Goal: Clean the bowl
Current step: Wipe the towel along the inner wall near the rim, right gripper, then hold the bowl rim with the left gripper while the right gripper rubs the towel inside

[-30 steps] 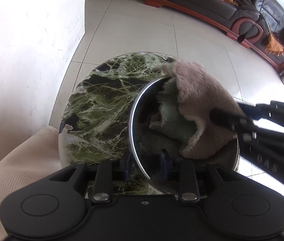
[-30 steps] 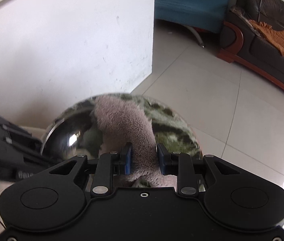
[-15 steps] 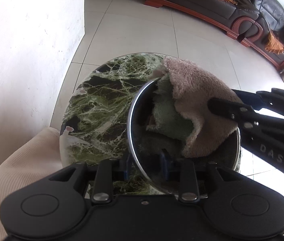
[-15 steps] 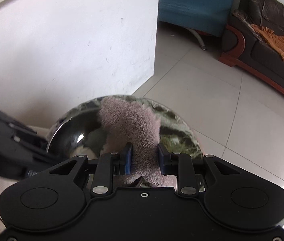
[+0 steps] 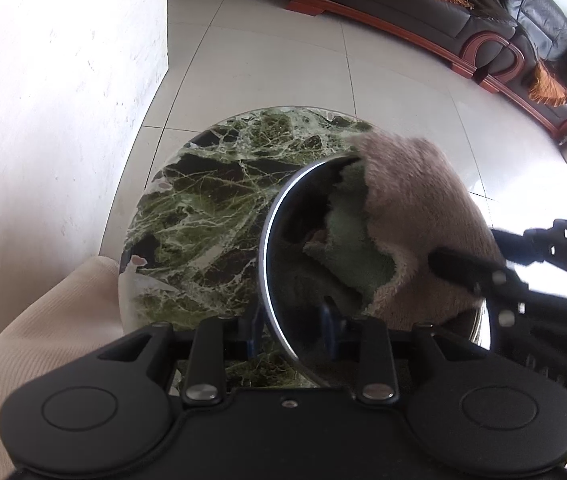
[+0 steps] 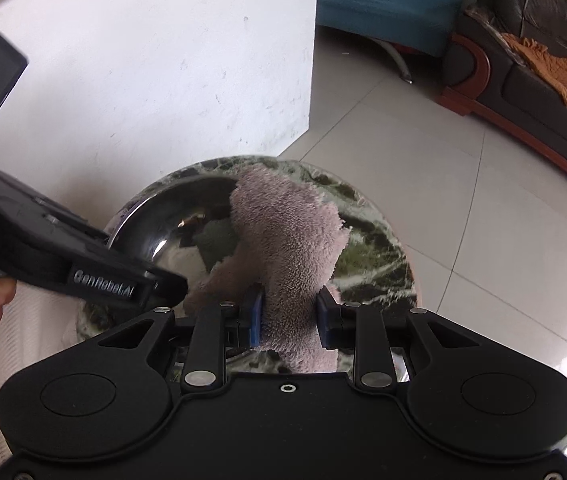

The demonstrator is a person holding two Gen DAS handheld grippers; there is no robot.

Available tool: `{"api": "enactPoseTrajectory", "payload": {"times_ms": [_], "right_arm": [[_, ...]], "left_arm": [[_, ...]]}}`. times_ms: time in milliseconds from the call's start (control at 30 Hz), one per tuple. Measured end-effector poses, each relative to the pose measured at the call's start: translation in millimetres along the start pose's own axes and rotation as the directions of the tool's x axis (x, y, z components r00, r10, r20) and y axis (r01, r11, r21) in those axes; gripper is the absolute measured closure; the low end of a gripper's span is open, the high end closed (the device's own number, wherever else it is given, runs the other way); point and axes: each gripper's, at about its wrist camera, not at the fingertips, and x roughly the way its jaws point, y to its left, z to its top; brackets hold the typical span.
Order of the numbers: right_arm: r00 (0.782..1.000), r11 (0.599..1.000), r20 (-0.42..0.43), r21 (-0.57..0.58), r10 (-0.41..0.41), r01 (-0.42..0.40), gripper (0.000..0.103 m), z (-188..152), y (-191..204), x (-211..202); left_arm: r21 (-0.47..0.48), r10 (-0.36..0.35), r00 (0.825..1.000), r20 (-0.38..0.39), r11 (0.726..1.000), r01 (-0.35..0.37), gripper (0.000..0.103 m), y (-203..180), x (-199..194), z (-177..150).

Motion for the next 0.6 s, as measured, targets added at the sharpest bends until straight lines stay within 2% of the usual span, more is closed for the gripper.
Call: {"api": "enactPoseTrajectory", "payload": {"times_ms": [200,433,600], "right_arm": [[1.0,1.0,0.028,-0.007,0.007,-0.007,0.078,19,-7,14],[1.0,1.0,-0.017,0.017,0.017,-0.017,0.078,-9,-6,6],[1.0,1.0,-0.009,-0.025,-0.007,0.007,0.077,-3,1,2]], "left_arm": [[-0.006,-0.003,1.0,-0.003,1.0,0.003,0.074,1,1,1],[-0.009,-0.009,1.0,-0.002,1.0,0.009,0.074,2,1,1],[-0.004,-0.002,1.0,0.002,1.0,0.002,0.074,1,2,1]]}}
